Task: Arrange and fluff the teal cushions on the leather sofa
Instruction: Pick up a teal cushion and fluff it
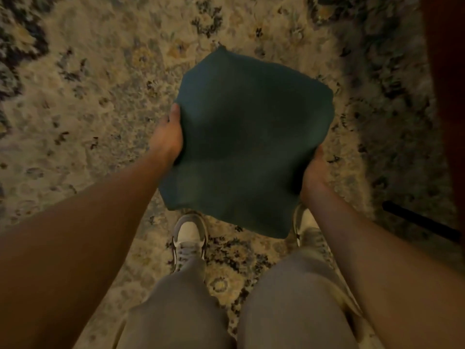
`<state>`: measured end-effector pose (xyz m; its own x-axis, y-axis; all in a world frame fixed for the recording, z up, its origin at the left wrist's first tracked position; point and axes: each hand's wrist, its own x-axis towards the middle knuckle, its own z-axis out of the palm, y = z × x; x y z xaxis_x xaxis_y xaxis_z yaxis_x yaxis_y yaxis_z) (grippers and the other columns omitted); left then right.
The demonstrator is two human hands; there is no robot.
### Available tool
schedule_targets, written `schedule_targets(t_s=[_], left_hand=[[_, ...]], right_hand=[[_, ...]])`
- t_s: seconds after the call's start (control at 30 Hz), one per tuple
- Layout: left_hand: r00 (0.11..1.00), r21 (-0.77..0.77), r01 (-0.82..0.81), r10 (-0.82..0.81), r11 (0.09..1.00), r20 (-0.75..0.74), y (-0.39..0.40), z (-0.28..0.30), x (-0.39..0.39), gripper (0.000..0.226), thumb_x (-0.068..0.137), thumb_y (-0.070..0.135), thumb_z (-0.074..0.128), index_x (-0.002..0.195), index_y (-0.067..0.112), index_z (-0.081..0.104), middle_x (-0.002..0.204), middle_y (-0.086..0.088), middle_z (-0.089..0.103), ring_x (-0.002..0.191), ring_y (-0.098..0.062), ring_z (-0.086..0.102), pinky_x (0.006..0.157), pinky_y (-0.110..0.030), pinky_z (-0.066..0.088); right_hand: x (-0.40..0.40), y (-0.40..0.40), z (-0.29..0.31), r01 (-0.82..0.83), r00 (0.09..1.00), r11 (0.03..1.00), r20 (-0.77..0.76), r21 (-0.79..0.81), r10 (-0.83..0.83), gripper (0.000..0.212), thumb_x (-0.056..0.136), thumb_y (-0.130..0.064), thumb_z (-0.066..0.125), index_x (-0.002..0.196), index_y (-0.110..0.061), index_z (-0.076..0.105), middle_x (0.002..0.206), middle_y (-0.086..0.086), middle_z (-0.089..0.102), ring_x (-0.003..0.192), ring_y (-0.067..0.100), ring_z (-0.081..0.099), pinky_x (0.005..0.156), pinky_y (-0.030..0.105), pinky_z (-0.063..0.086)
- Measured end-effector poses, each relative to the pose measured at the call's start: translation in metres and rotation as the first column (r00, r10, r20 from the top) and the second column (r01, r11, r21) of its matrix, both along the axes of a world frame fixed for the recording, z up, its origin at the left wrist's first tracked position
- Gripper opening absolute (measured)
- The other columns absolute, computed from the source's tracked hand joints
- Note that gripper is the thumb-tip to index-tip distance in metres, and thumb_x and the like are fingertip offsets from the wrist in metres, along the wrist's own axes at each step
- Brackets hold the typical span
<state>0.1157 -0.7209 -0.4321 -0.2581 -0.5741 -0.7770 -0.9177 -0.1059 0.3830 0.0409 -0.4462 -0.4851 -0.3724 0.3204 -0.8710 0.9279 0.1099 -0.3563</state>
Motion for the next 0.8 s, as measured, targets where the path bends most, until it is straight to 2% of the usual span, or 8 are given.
schedule_targets(t_s=[0.13,0.3,0.37,0.47,0.57,0.6,0.67,0.8], left_hand=[[0.994,0.124,-0.078,0.086,0.989,-0.064,-0.001,0.005,0.001,0.071,0.088,0.073,0.025,0.140,0.029,0.048,0.138,0.003,0.052,0.125,-0.018,0.049,0.112,-0.043,0.034],[0.991,0.149,-0.033,0.052,0.988,-0.121,0.013,0.081,0.020,0.067,0.091,0.071,0.024,0.137,0.029,0.051,0.131,0.007,0.055,0.118,-0.014,0.052,0.110,-0.040,0.035],[0.984,0.169,-0.034,0.063,0.985,-0.166,0.020,0.131,0.024,0.059,0.093,0.068,0.025,0.129,0.032,0.056,0.123,0.010,0.060,0.108,-0.010,0.056,0.104,-0.037,0.039],[0.965,0.199,-0.036,0.085,0.979,-0.246,0.032,0.219,0.024,0.037,0.099,0.056,0.027,0.106,0.038,0.059,0.099,0.020,0.063,0.091,0.002,0.059,0.084,-0.024,0.044],[0.941,0.233,-0.010,0.088,0.972,-0.328,0.049,0.301,0.021,0.034,0.101,0.050,0.031,0.098,0.037,0.062,0.088,0.023,0.068,0.079,0.007,0.064,0.068,-0.018,0.048],[0.935,0.249,-0.004,0.092,0.969,-0.344,0.056,0.325,0.018,0.035,0.101,0.050,0.031,0.097,0.035,0.064,0.086,0.022,0.070,0.078,0.006,0.066,0.067,-0.019,0.049],[0.924,0.276,0.021,0.086,0.961,-0.371,0.075,0.365,0.012,0.039,0.100,0.050,0.032,0.099,0.034,0.067,0.093,0.018,0.072,0.088,0.000,0.067,0.078,-0.025,0.050],[0.905,0.279,0.117,0.013,0.953,-0.425,0.131,0.424,-0.010,0.038,0.100,0.048,0.033,0.100,0.033,0.068,0.101,0.018,0.071,0.098,-0.001,0.063,0.088,-0.028,0.047]], right_hand=[[0.009,-0.009,0.021,-0.036,0.999,0.994,0.015,-0.105,0.037,0.084,0.083,-0.079,0.032,0.146,-0.024,0.040,0.148,-0.003,0.043,0.136,0.022,0.039,0.117,0.046,0.027],[0.025,0.014,0.088,-0.031,0.998,0.989,-0.063,-0.145,0.022,0.101,0.056,-0.093,0.038,0.139,-0.036,0.049,0.141,-0.009,0.051,0.128,0.019,0.048,0.112,0.048,0.035],[0.032,0.018,0.148,-0.019,0.997,0.988,-0.075,-0.155,0.007,0.093,0.061,-0.090,0.040,0.136,-0.037,0.051,0.139,-0.010,0.053,0.126,0.017,0.050,0.111,0.047,0.037],[0.042,0.025,0.245,-0.007,0.987,0.991,-0.160,-0.131,-0.014,0.073,0.078,-0.080,0.042,0.134,-0.035,0.054,0.134,-0.012,0.057,0.121,0.014,0.053,0.110,0.047,0.038],[0.051,0.046,0.330,0.066,0.971,0.991,-0.222,-0.112,-0.090,0.058,0.092,-0.065,0.041,0.136,-0.029,0.053,0.131,-0.013,0.056,0.122,0.013,0.051,0.111,0.041,0.035],[0.055,0.055,0.355,0.109,0.966,0.987,-0.220,-0.120,-0.134,0.056,0.095,-0.061,0.040,0.140,-0.028,0.049,0.138,-0.011,0.052,0.129,0.015,0.047,0.112,0.041,0.033],[0.062,0.073,0.402,0.216,0.947,0.969,-0.214,-0.117,-0.237,0.056,0.098,-0.055,0.039,0.146,-0.026,0.039,0.151,-0.006,0.040,0.139,0.018,0.037,0.111,0.039,0.030],[0.078,0.129,0.466,0.408,0.872,0.903,-0.235,-0.131,-0.428,0.060,0.097,-0.055,0.039,0.148,-0.025,0.035,0.151,-0.004,0.039,0.138,0.019,0.037,0.110,0.037,0.032]])
